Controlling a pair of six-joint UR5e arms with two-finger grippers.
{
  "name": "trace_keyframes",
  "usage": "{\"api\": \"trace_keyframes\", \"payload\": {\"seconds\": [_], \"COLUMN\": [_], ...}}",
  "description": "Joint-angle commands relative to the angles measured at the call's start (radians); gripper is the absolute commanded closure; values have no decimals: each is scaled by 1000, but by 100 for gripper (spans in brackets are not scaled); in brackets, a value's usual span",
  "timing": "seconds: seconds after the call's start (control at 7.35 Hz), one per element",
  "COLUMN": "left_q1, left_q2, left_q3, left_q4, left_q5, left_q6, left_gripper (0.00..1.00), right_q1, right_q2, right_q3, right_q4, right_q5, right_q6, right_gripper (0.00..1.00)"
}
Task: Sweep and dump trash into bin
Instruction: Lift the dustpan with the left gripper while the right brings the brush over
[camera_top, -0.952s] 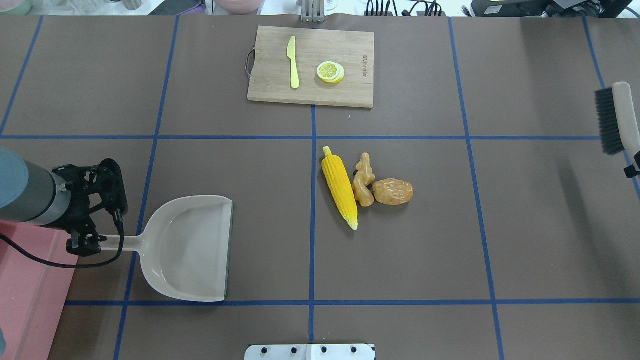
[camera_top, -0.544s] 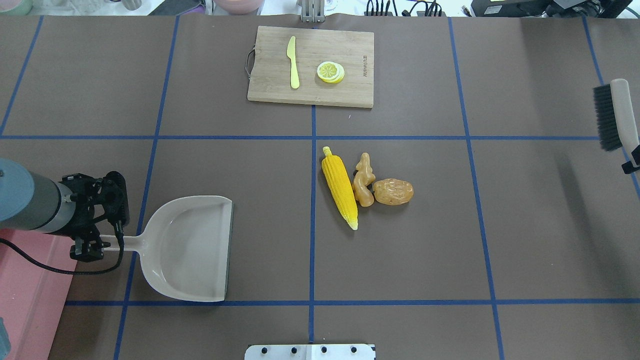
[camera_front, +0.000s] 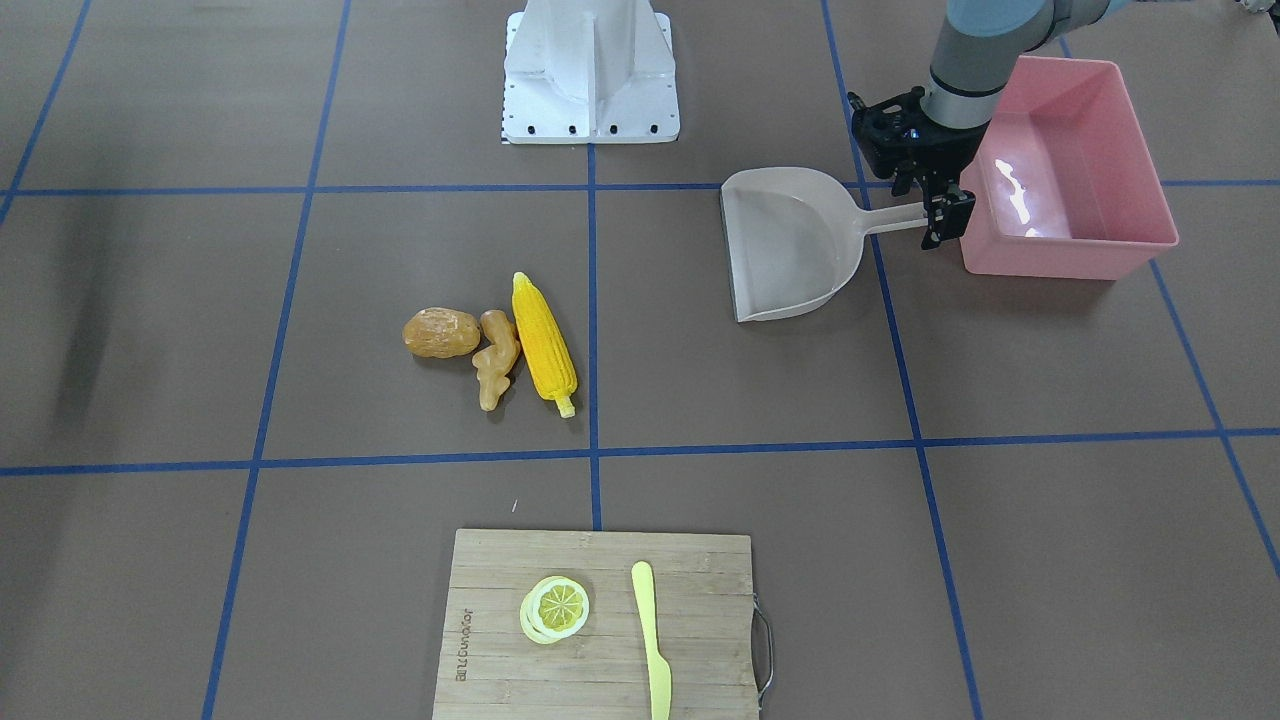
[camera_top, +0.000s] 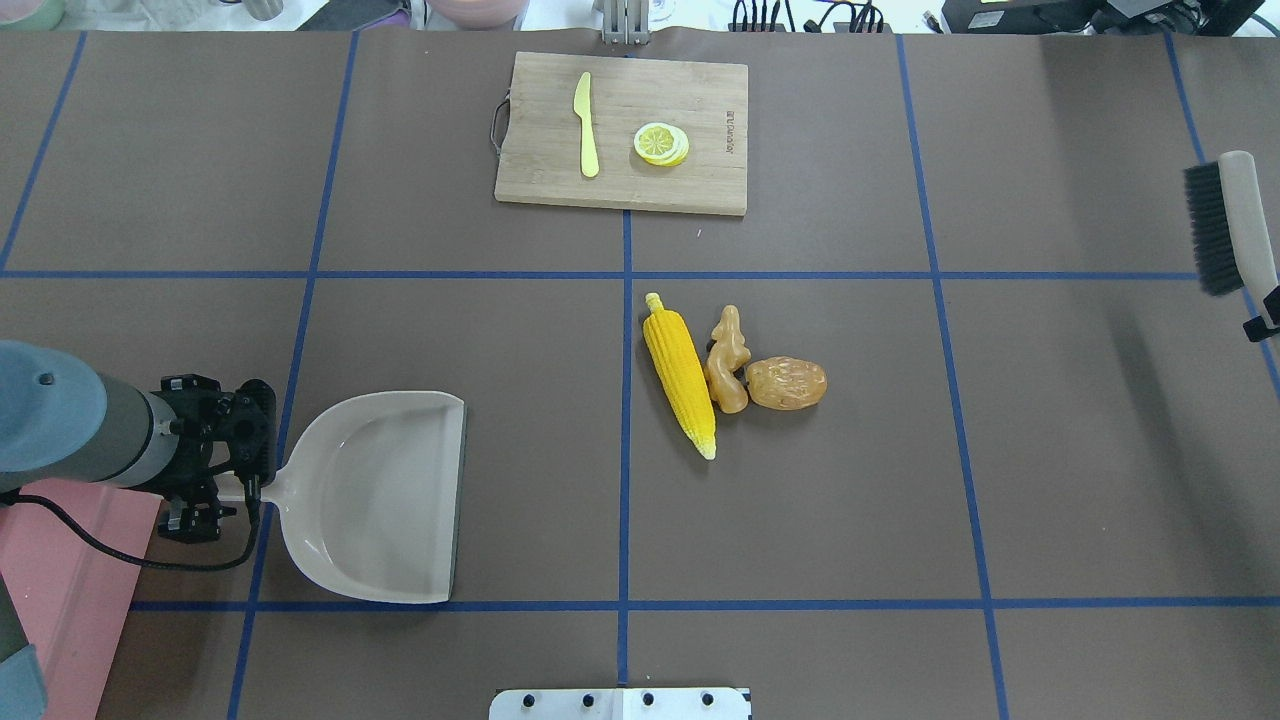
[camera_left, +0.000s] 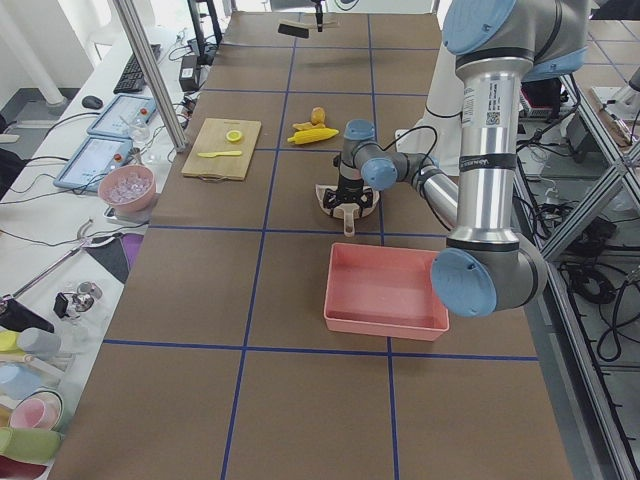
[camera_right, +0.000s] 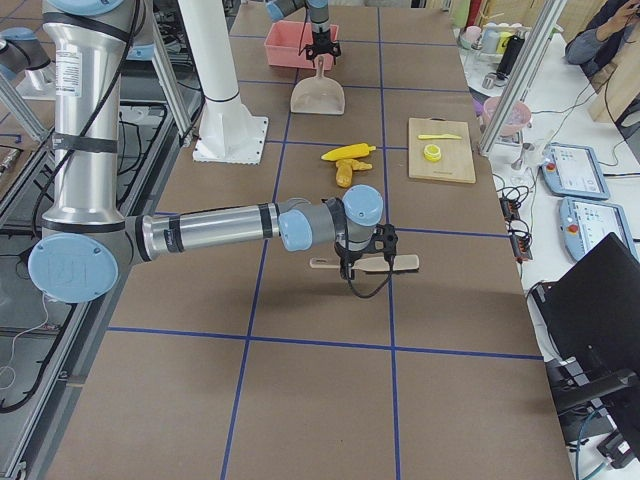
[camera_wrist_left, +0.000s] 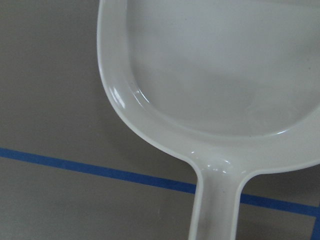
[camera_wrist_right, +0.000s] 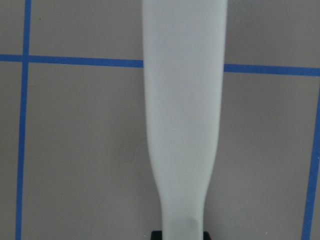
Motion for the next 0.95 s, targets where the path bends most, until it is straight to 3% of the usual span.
{"api": "trace_keyframes", "payload": {"seconds": [0.0, 0.27, 0.54, 0.82], "left_q1": [33, 47, 47, 47], "left_q2": [2, 5, 8, 11], "left_q3": [11, 31, 63, 77], "left_q4": [-1, -1, -49, -70], "left_q5": [-9, -8, -8, -8], "left_q6": [0, 1, 0, 0], "left_gripper": [1, 1, 1, 3], "right_q1": [12, 12, 8, -81], "right_q2": [31, 28, 28, 24], "right_q3": [-6, 26, 83, 156], "right_q4": [12, 6, 18, 21], "right_q5": [4, 31, 197, 296], "right_q6": [-54, 46, 229, 318], "right_gripper": [100, 100, 100, 100]}}
